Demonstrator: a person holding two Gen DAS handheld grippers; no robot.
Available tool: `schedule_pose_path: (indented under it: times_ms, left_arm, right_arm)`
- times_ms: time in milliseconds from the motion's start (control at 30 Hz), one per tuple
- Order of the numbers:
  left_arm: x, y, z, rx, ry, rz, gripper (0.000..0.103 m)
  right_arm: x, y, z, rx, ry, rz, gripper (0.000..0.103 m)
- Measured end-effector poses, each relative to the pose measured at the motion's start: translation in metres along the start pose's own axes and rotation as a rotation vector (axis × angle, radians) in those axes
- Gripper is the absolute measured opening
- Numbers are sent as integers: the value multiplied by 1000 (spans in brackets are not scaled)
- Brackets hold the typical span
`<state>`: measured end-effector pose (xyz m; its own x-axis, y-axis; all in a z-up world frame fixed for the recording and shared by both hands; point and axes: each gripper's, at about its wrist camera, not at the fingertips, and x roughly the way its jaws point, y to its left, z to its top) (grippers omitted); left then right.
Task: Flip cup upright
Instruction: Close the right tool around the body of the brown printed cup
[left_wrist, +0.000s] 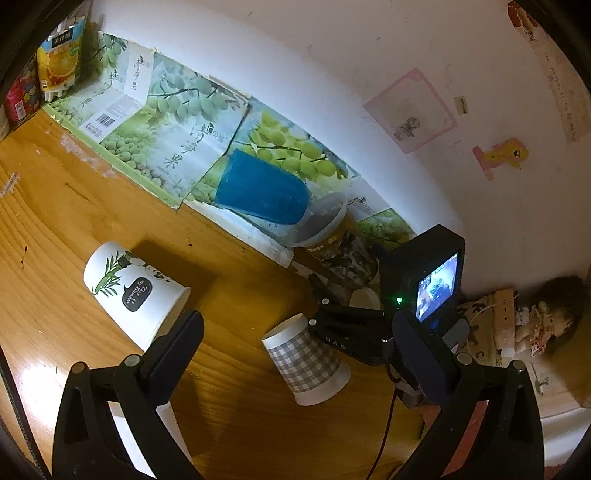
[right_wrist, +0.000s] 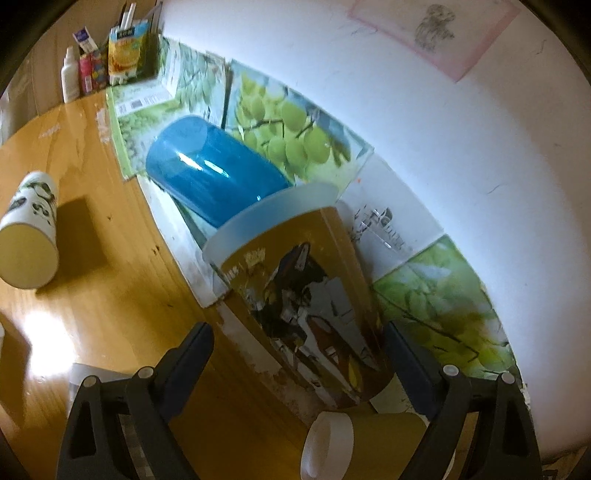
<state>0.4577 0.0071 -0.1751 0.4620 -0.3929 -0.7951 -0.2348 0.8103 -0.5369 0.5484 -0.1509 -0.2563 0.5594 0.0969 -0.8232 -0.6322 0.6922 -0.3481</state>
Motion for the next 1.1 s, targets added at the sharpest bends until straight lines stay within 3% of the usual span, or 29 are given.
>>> schedule_pose_path:
  times_ms: [367, 567, 667, 1000, 1100]
  left_arm:
    - [7, 4, -8, -7, 28, 20, 102]
    - [6, 5, -12, 1, 28, 33, 102]
    - [6, 7, -13, -6, 28, 35, 102]
    - [-5, 13, -21, -15, 12, 45, 102]
    - [-11, 14, -24, -13, 5, 48, 102]
  right_arm:
    - [20, 5, 0, -21, 57, -31, 93]
    - [29, 6, -2, -2, 77, -28, 86]
    - [32, 1, 0, 10, 79, -39, 74]
    - [31, -25, -1, 100, 103, 16, 72]
    - [13, -32, 6, 141, 95, 21, 71]
